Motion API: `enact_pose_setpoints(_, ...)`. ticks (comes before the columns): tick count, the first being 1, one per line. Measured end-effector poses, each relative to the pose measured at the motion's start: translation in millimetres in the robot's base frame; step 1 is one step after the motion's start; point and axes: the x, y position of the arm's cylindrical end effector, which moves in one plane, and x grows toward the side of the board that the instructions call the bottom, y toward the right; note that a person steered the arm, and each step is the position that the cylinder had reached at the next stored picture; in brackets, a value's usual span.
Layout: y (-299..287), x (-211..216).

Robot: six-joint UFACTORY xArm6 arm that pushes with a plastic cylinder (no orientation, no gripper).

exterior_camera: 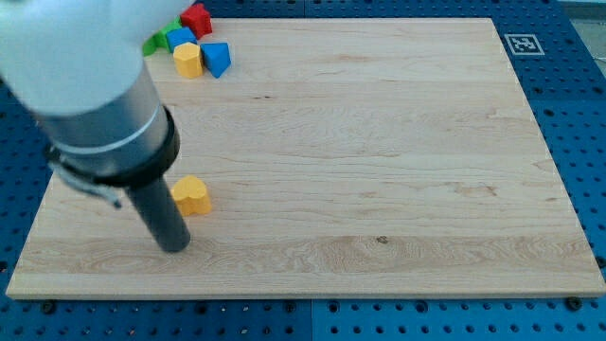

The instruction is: Place the heart diagonally bottom right to the hexagon

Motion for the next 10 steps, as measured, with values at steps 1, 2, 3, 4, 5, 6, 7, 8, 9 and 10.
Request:
enact_pose_setpoints(1, 0, -43)
enact_pose_setpoints(2, 0, -76)
enact_pose_setpoints(3, 2, -76)
enact_pose_setpoints(4, 13, -57)
enact_pose_setpoints(5, 20, -68)
enact_pose_setpoints(6, 45, -84)
enact_pose_setpoints(7, 77, -99)
enact_pose_setpoints(8, 85, -125)
enact_pose_setpoints(9, 76, -139)
enact_pose_setpoints(10, 58, -156)
